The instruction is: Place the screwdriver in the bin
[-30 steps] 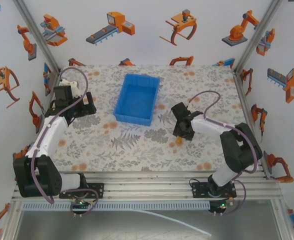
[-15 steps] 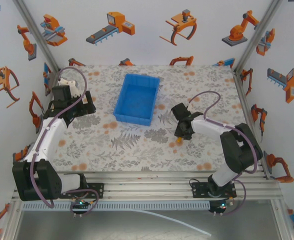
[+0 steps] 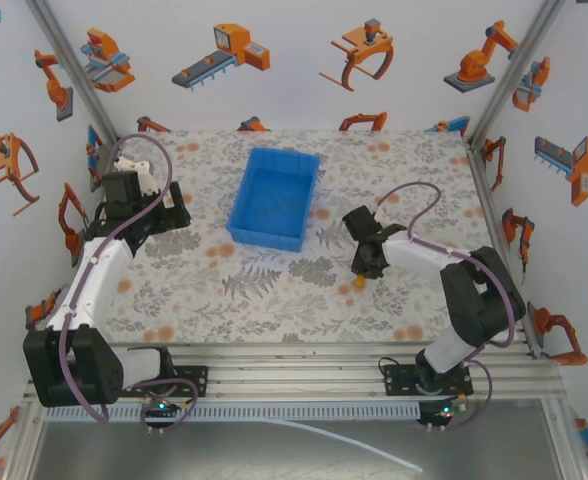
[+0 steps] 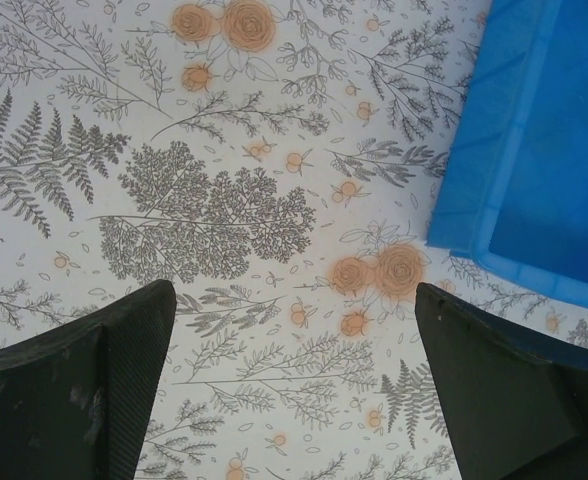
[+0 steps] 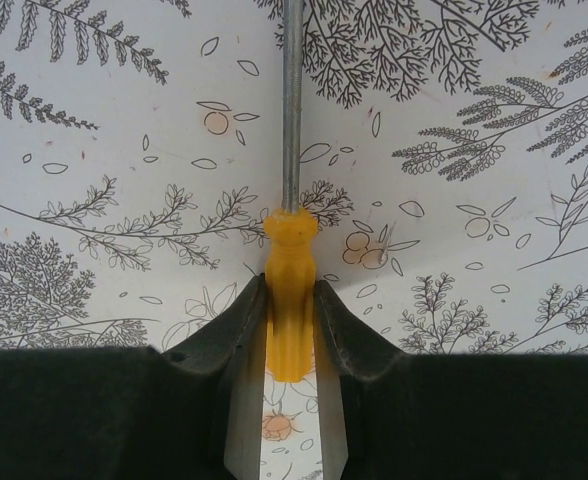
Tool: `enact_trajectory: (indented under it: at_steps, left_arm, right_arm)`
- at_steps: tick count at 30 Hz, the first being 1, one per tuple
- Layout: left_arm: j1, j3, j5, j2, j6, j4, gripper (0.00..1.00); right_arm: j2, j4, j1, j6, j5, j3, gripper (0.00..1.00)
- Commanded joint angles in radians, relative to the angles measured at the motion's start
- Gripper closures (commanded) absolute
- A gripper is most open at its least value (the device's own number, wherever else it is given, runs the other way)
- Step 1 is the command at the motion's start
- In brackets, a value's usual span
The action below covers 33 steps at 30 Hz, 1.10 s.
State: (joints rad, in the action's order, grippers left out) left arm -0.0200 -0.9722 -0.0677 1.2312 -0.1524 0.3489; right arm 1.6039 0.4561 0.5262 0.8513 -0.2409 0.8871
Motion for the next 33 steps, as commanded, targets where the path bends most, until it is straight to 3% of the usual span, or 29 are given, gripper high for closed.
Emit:
enact_trajectory:
  at_steps: [1, 13, 19, 33]
  left_arm:
    - [-0.005, -0.006, 0.012, -0.022, 0.002, 0.027, 0.03]
    - [-0.005, -0.012, 0.027, -0.017, 0.02, 0.03, 0.03]
    - [-0.005, -0.013, 0.032, -0.019, 0.026, 0.035, 0.03]
    - [-0.005, -0.026, 0.042, -0.017, 0.026, 0.041, 0.03]
  right_arm:
    - [-0.024, 0.039, 0.004, -0.025, -0.026, -0.015, 0.84]
    - [-0.104, 0.095, 0.005, -0.085, -0.042, 0.063, 0.84]
    - [-0.103, 0.14, 0.004, -0.133, -0.034, 0.18, 0.84]
    - [0.148, 0.225, 0.045, -0.267, 0.02, 0.667, 0.84]
